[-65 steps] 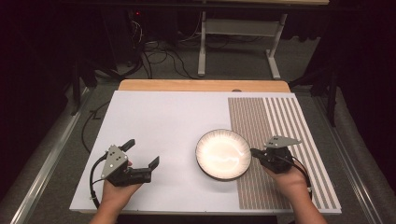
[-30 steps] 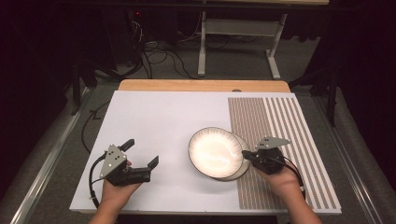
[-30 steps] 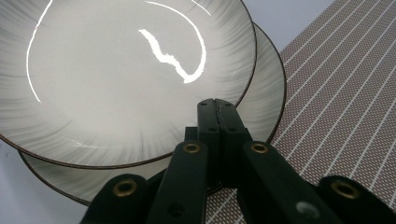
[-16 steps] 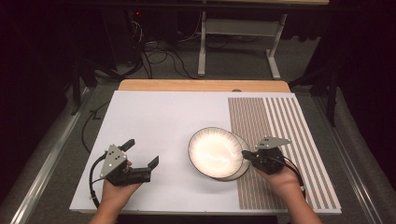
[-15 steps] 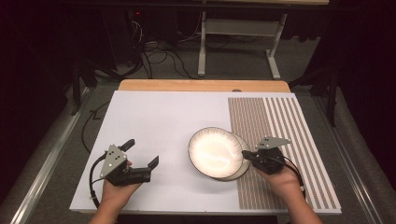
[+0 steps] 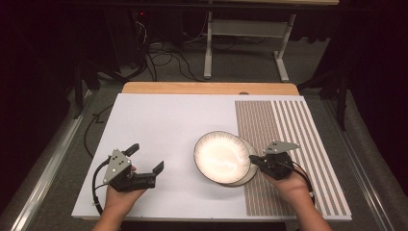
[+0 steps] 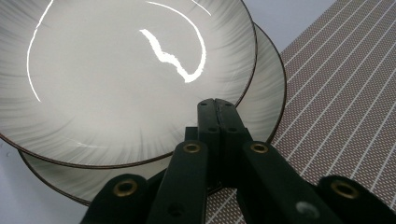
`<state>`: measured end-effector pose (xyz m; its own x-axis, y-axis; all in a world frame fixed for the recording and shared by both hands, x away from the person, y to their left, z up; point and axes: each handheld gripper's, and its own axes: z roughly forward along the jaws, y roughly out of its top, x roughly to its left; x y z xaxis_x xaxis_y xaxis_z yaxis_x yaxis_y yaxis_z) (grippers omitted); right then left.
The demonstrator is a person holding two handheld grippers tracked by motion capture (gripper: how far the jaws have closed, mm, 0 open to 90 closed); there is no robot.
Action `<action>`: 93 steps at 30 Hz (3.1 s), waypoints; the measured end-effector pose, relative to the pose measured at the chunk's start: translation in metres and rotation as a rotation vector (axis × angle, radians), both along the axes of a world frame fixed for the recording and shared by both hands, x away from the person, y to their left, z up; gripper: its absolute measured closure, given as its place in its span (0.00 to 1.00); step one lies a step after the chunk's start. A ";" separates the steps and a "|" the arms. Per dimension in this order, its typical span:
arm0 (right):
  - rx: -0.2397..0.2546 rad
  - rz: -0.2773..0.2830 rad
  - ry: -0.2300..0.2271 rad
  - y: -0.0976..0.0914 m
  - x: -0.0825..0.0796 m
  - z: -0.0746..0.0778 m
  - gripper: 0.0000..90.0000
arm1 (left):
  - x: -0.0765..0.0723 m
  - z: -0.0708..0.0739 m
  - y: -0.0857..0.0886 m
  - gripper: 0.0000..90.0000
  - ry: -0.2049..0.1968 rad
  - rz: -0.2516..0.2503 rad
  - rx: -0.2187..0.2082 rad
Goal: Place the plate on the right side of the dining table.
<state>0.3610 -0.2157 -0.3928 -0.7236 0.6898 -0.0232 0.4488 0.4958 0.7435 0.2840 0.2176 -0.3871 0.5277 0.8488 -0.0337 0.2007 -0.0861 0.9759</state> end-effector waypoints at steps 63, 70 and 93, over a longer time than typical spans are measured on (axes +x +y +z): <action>-0.051 0.070 0.010 0.031 0.000 -0.009 1.00 | 0.025 0.000 -0.047 0.01 0.231 -0.149 0.000; -0.060 0.071 0.003 0.032 0.000 -0.010 1.00 | 0.049 -0.009 -0.083 0.03 0.388 -0.187 0.016; -0.074 0.069 -0.005 0.032 0.000 -0.010 1.00 | 0.081 -0.014 -0.111 0.53 0.687 -0.196 -0.038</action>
